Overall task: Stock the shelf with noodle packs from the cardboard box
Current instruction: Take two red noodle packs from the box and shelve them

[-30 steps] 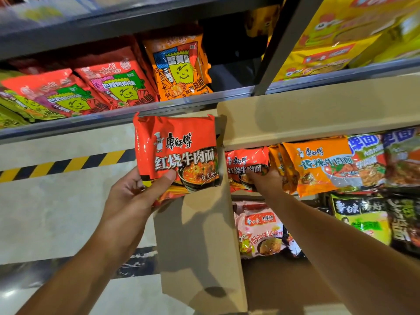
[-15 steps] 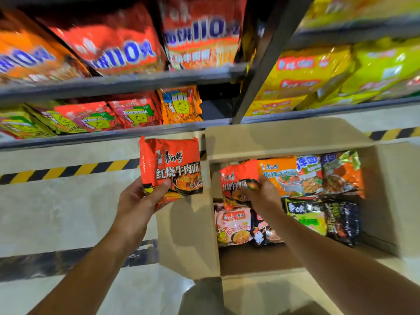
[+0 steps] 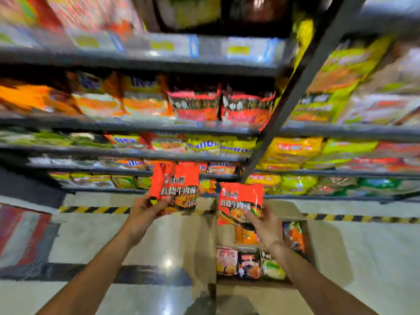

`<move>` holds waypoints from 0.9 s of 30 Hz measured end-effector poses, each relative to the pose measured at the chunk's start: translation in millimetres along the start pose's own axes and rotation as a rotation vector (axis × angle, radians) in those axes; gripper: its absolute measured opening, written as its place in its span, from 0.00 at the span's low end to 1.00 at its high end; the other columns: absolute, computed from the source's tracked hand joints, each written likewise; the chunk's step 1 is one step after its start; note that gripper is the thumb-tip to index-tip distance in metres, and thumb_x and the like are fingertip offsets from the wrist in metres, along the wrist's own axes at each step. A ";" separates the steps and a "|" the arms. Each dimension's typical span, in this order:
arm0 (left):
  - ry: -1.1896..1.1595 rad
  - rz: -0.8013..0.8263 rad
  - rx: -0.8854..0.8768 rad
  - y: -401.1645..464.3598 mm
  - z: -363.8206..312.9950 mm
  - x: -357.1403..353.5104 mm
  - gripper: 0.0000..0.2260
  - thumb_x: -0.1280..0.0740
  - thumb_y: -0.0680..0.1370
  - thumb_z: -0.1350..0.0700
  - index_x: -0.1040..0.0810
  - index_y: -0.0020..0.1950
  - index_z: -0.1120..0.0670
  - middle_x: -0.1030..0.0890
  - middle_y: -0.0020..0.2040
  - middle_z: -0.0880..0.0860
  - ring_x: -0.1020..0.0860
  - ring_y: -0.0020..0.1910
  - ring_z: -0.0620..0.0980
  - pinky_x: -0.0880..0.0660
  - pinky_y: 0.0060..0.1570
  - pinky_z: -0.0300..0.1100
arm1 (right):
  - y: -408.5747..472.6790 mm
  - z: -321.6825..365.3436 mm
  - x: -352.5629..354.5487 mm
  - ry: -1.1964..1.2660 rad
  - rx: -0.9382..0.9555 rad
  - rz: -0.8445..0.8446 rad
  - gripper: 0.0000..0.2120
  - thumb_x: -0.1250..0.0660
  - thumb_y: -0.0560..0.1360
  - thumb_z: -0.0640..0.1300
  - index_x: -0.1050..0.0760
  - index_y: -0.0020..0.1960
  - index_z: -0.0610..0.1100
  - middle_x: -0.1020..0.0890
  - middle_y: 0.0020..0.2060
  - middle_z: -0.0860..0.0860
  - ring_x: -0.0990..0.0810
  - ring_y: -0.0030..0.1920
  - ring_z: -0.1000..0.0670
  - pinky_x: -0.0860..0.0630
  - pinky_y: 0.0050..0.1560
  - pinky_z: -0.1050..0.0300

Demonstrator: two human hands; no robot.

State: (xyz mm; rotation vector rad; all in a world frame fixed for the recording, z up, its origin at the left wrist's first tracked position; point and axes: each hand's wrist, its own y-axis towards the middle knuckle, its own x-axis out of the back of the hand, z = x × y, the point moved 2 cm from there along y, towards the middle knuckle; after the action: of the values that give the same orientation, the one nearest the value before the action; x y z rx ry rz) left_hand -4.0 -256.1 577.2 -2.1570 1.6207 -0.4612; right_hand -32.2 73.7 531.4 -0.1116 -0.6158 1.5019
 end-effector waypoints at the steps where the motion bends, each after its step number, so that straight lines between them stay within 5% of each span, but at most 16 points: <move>1: -0.003 -0.005 -0.027 -16.8 -16.9 7.4 0.10 0.29 0.76 0.60 0.18 0.58 0.56 0.15 0.54 0.60 0.17 0.54 0.60 0.18 0.51 0.47 | -12.6 23.5 3.6 0.002 0.045 0.008 0.13 0.26 0.75 0.43 0.25 0.56 0.52 0.19 0.47 0.61 0.21 0.46 0.63 0.29 0.40 0.78; 3: 0.017 -0.014 -0.089 -52.4 -46.3 19.0 0.10 0.29 0.77 0.58 0.18 0.58 0.54 0.15 0.54 0.57 0.18 0.57 0.60 0.20 0.57 0.55 | -31.2 57.4 10.7 -0.025 0.144 0.016 0.15 0.26 0.75 0.43 0.23 0.59 0.48 0.17 0.51 0.57 0.19 0.51 0.59 0.27 0.46 0.74; 7: 0.013 -0.044 -0.222 -124.2 -91.2 34.2 0.09 0.29 0.77 0.58 0.18 0.57 0.52 0.14 0.53 0.51 0.17 0.54 0.52 0.19 0.50 0.43 | -60.4 105.9 21.1 -0.088 0.299 0.051 0.17 0.22 0.71 0.47 0.21 0.57 0.47 0.13 0.48 0.54 0.15 0.50 0.56 0.21 0.51 0.60; 10: -0.005 -0.095 -0.287 -176.3 -110.7 44.3 0.11 0.28 0.76 0.56 0.18 0.57 0.51 0.14 0.53 0.50 0.16 0.55 0.51 0.20 0.53 0.46 | -90.4 141.5 25.2 -0.006 0.386 0.106 0.14 0.22 0.71 0.43 0.22 0.54 0.49 0.13 0.45 0.58 0.15 0.50 0.53 0.20 0.54 0.51; 14: -0.074 -0.230 -0.354 -241.5 -128.2 71.0 0.17 0.23 0.71 0.51 0.18 0.58 0.54 0.14 0.54 0.55 0.17 0.56 0.59 0.22 0.59 0.57 | -141.8 195.6 27.2 0.052 0.468 0.199 0.12 0.24 0.73 0.40 0.22 0.53 0.49 0.13 0.48 0.57 0.15 0.52 0.55 0.21 0.48 0.65; 18: -0.071 -0.308 -0.427 -293.5 -145.1 101.4 0.14 0.26 0.74 0.55 0.19 0.59 0.55 0.14 0.52 0.55 0.17 0.54 0.59 0.21 0.57 0.55 | -193.3 245.1 23.8 0.180 0.569 0.301 0.18 0.26 0.74 0.42 0.29 0.60 0.49 0.21 0.54 0.60 0.22 0.53 0.61 0.27 0.46 0.73; 21: -0.105 -0.365 -0.497 -323.6 -155.8 128.4 0.14 0.26 0.74 0.54 0.19 0.59 0.53 0.14 0.52 0.54 0.15 0.52 0.55 0.21 0.55 0.53 | -222.4 277.7 9.1 0.182 0.621 0.346 0.30 0.25 0.73 0.46 0.32 0.72 0.45 0.25 0.59 0.57 0.29 0.62 0.56 0.30 0.58 0.64; 27: -0.190 -0.493 -0.619 -360.0 -168.7 205.5 0.19 0.24 0.71 0.50 0.21 0.60 0.49 0.15 0.55 0.51 0.16 0.53 0.52 0.20 0.54 0.54 | -278.5 334.2 -52.1 0.143 0.719 0.419 0.27 0.23 0.69 0.54 0.25 0.65 0.48 0.18 0.60 0.54 0.22 0.63 0.52 0.26 0.66 0.49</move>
State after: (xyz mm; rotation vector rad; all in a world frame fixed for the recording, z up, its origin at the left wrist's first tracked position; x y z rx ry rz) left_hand 268.3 -385.1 908.2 -2.9661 1.2162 0.1475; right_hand 70.8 -102.7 919.0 0.2189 0.0978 2.0184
